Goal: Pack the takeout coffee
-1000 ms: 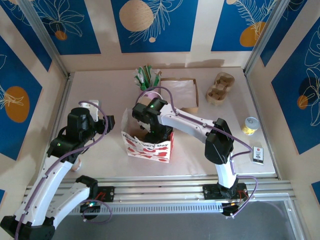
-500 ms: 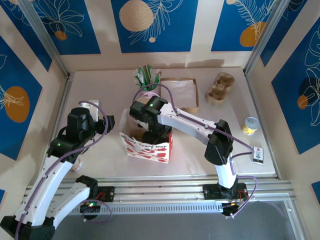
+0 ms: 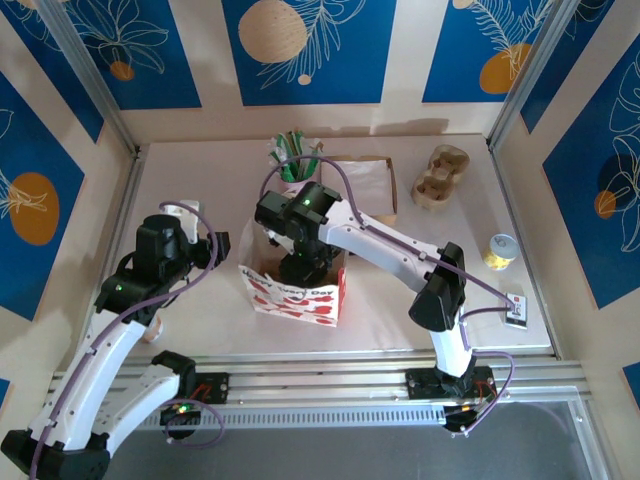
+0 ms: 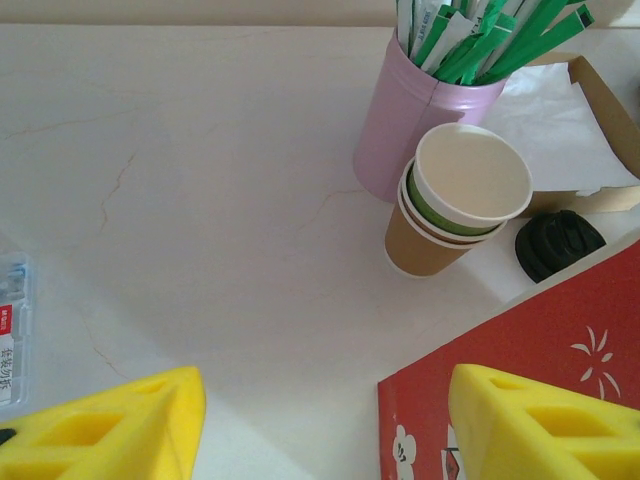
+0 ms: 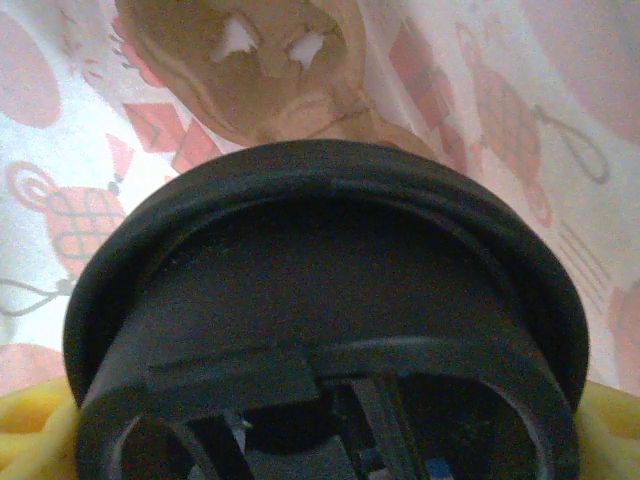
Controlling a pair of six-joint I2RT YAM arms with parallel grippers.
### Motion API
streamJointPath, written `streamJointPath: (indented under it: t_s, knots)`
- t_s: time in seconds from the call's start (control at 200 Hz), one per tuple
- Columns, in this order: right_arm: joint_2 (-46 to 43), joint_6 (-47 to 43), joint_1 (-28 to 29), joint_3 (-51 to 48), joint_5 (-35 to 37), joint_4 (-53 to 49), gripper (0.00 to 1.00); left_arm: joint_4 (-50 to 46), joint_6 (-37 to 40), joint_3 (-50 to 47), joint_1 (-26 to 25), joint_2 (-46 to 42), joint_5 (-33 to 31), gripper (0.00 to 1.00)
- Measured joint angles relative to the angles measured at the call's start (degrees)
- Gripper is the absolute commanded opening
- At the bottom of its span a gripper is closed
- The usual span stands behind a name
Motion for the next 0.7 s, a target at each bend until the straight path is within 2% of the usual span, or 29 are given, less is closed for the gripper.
streamJointPath:
  t_s: [0.7]
  knots:
    - [-1.27,-0.20,0.04,8.02,2.36,-2.36,0.58,0.00,0.00,0.00,0.00,0.59,0.02,0.65]
